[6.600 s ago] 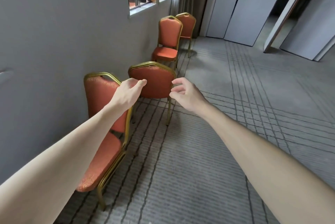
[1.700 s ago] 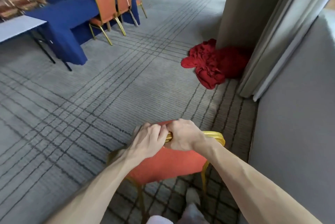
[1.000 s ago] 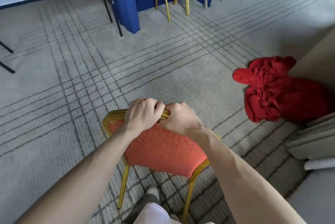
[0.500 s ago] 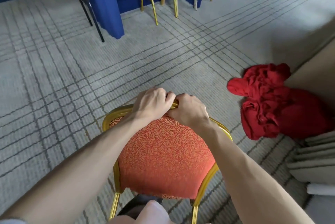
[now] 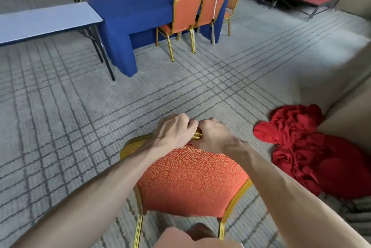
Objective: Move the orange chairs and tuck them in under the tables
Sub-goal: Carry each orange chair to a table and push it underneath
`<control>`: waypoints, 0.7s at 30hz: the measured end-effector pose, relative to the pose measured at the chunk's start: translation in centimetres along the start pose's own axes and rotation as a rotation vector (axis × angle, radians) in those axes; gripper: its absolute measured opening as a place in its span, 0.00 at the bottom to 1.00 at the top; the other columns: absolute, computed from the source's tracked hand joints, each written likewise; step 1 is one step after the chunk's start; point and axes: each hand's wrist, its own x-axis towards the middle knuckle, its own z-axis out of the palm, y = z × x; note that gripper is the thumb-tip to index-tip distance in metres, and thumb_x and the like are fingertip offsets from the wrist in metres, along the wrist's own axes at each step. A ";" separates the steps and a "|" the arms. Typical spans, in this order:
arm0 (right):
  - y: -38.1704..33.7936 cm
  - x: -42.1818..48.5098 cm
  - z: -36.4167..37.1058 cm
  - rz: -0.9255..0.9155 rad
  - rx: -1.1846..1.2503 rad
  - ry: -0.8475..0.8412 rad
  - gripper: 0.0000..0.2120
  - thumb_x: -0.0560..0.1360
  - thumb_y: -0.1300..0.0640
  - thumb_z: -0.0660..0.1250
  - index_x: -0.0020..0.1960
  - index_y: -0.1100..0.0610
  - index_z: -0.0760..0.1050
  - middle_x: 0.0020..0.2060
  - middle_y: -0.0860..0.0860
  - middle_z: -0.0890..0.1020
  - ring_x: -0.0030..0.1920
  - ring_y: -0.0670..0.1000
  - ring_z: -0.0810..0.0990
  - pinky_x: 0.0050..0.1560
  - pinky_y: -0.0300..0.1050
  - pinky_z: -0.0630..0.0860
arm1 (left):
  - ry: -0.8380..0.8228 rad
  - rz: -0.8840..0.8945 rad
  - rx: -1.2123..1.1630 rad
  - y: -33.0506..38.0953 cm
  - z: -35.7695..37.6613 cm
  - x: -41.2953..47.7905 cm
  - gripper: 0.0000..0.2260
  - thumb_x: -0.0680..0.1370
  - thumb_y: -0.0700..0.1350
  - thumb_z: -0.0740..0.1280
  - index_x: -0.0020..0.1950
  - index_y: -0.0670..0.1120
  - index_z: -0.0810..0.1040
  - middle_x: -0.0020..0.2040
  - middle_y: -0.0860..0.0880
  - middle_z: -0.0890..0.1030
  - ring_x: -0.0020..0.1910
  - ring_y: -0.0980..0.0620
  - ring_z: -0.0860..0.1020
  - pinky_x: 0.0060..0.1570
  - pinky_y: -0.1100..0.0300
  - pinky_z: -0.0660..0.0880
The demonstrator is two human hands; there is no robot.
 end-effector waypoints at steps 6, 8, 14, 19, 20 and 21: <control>4.4 5.3 0.8 -0.143 -0.109 -0.023 0.14 0.73 0.42 0.62 0.50 0.51 0.77 0.40 0.49 0.83 0.44 0.56 0.82 0.45 0.48 0.78 | 0.075 0.058 0.052 -0.5 3.9 4.8 0.16 0.82 0.47 0.57 0.44 0.41 0.80 0.48 0.42 0.84 0.51 0.37 0.80 0.52 0.46 0.75; 7.1 7.7 0.8 -0.141 -0.154 -0.079 0.14 0.74 0.43 0.62 0.52 0.51 0.77 0.43 0.52 0.83 0.47 0.58 0.82 0.46 0.47 0.75 | 0.028 0.090 0.135 -0.4 6.7 7.8 0.18 0.82 0.49 0.51 0.46 0.44 0.78 0.46 0.44 0.83 0.49 0.37 0.80 0.48 0.48 0.74; 14.2 13.4 0.6 -0.146 -0.120 -0.190 0.13 0.75 0.46 0.63 0.56 0.50 0.78 0.49 0.54 0.84 0.51 0.60 0.82 0.52 0.49 0.76 | -0.107 0.013 0.124 0.7 12.0 14.6 0.18 0.78 0.49 0.54 0.35 0.47 0.79 0.29 0.49 0.79 0.27 0.46 0.79 0.27 0.60 0.69; 19.3 18.1 -1.1 -0.255 -0.084 -0.114 0.10 0.73 0.48 0.65 0.50 0.52 0.78 0.39 0.54 0.85 0.40 0.62 0.82 0.45 0.52 0.79 | 0.067 0.009 0.055 2.0 13.2 20.6 0.21 0.79 0.51 0.56 0.29 0.46 0.75 0.25 0.47 0.78 0.23 0.46 0.76 0.24 0.59 0.69; 19.7 19.1 -1.7 -0.282 -0.071 -0.095 0.10 0.73 0.48 0.65 0.50 0.51 0.79 0.40 0.54 0.85 0.41 0.62 0.82 0.44 0.50 0.78 | 0.104 -0.001 0.046 2.1 13.0 21.8 0.21 0.78 0.51 0.56 0.28 0.46 0.74 0.24 0.46 0.77 0.22 0.45 0.75 0.23 0.59 0.69; 20.0 20.2 -2.3 -0.306 -0.036 -0.050 0.10 0.74 0.49 0.65 0.51 0.51 0.79 0.40 0.54 0.85 0.41 0.62 0.82 0.43 0.49 0.75 | 0.132 -0.008 0.046 1.9 12.7 23.0 0.21 0.78 0.50 0.57 0.27 0.46 0.74 0.23 0.46 0.76 0.20 0.45 0.74 0.22 0.59 0.69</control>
